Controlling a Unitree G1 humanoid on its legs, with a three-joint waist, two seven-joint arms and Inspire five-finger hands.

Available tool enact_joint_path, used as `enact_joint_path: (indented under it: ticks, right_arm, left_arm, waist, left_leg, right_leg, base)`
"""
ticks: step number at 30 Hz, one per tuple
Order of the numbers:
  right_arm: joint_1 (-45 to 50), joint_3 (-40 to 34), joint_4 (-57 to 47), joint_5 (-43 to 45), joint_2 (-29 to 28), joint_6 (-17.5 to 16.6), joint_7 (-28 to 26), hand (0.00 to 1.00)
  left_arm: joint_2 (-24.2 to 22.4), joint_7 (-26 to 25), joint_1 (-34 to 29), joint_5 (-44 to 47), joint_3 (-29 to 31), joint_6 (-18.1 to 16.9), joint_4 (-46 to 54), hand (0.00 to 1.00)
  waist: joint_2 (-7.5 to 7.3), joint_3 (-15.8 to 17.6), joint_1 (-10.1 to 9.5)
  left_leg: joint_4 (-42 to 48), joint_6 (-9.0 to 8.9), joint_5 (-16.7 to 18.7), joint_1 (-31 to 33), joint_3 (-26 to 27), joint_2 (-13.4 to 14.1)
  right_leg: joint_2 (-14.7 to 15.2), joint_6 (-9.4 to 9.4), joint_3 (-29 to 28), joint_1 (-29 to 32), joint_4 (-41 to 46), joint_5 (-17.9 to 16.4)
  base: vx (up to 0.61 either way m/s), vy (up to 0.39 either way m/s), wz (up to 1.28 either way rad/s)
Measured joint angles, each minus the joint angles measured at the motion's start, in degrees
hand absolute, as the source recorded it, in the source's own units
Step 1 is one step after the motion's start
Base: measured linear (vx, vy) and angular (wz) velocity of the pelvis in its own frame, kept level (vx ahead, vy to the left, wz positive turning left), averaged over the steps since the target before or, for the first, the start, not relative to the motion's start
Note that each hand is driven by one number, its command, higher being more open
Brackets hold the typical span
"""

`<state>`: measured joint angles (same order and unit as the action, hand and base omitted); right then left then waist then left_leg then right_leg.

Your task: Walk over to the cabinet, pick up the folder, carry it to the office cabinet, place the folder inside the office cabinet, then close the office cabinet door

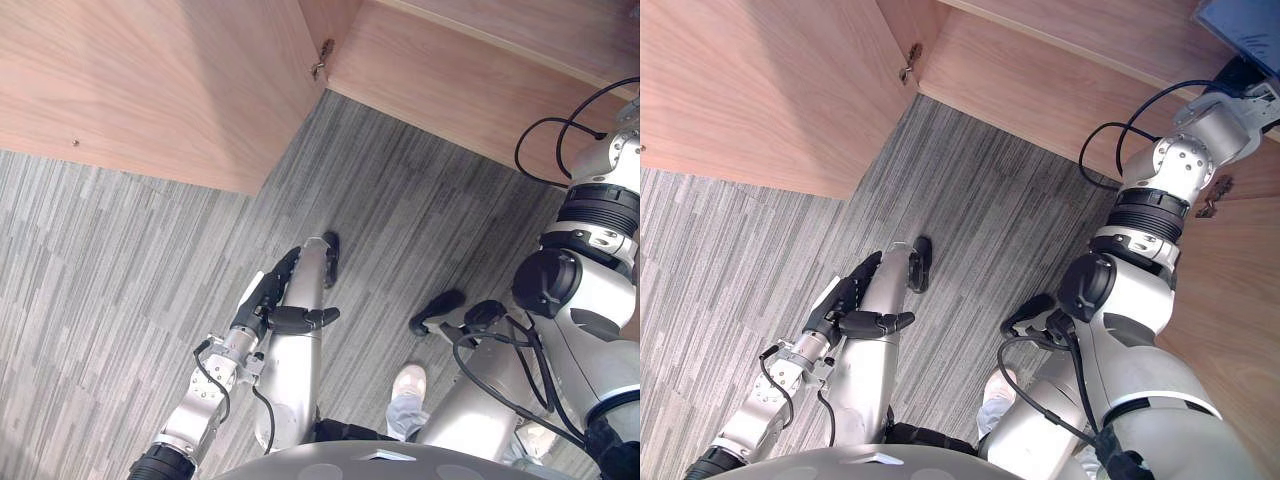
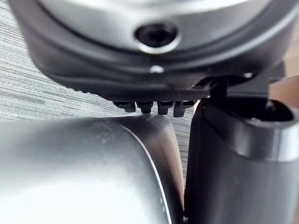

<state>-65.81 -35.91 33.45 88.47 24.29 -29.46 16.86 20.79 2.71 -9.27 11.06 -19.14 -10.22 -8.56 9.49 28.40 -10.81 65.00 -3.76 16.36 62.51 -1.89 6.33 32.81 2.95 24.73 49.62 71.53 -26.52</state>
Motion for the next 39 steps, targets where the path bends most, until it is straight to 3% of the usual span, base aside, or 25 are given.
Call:
enact_joint_path:
  ticks: [12, 20, 28, 39]
  right_arm:
    - [2.1, 0.6, -0.2, -0.3, -0.1, 0.1, 1.6, 0.0]
    - [-0.4, 4.5, 9.0, -0.6, 4.2, 4.2, 4.8, 0.0]
    - [-4.1, 16.2, 16.0, -5.2, 8.8, 9.2, 5.5, 0.0]
    - [-6.9, 21.9, 19.1, -7.2, 9.2, 12.4, 5.0, 0.0]
  left_arm:
    - [-0.1, -0.2, 0.0, 0.1, 0.0, 0.3, 0.0, 1.0]
    - [0.0, -0.7, -0.3, 2.1, 0.0, 0.5, -0.4, 1.0]
    - [0.0, -0.9, -0.5, 2.8, 0.8, 0.5, -1.0, 1.0]
    - [0.0, -0.9, -0.5, 4.1, 0.8, 0.7, -1.0, 1.0]
  waist:
    - [0.04, 0.0, -0.01]
    - [0.16, -0.2, 0.99]
    - [0.21, -0.2, 2.04]
    - [0.15, -0.2, 2.35]
  left_leg:
    - [0.1, 0.13, 0.2, -0.5, -0.1, 0.1]
    - [-0.1, 0.17, 0.3, -0.6, -0.1, 0.5]
    - [-1.0, 0.07, -0.2, -0.5, -0.5, 1.2]
    - [-2.1, -0.39, -1.0, -0.4, -1.3, 0.9]
  right_leg:
    - [-0.2, 0.1, 0.2, -0.6, -0.2, 0.0]
    - [-1.0, 0.41, 0.2, -0.7, -1.1, 0.4]
    - [-1.5, 0.12, 0.7, -0.7, -1.5, 0.6]
    - [-1.7, 0.04, 1.9, -1.1, -2.1, 0.6]
  base:
    - [0.0, 0.001, 0.0]
    - [0.01, 0.005, -0.04]
    - [-0.01, -0.005, -0.02]
    - [0.01, -0.012, 0.03]
